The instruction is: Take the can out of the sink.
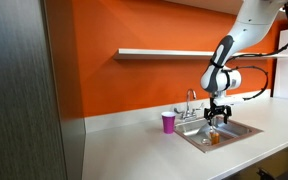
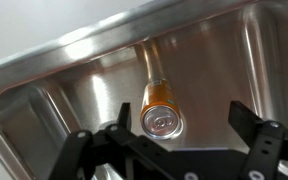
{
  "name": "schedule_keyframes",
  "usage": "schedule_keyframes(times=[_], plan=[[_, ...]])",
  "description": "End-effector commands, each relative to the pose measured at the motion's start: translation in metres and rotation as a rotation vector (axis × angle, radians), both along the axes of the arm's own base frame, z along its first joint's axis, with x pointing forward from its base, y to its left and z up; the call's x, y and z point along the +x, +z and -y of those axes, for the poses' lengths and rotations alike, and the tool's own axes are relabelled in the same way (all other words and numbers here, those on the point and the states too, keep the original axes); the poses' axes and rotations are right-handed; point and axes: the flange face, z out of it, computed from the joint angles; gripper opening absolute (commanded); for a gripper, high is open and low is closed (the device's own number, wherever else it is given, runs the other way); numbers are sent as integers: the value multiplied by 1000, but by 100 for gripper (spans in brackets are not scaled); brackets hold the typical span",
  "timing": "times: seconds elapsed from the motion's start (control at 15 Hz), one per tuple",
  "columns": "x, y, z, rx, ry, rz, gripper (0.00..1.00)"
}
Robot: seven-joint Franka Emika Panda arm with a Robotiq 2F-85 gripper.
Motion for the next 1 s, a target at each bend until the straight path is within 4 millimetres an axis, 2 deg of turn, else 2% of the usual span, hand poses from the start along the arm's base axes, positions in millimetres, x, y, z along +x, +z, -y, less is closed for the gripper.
schedule_keyframes(times=[0.0, 0.33, 0.93], plan=[[11, -14, 7, -2, 6, 3, 100], [20, -35, 13, -4, -1, -11, 100], [35, -62, 28, 2, -24, -35, 100]])
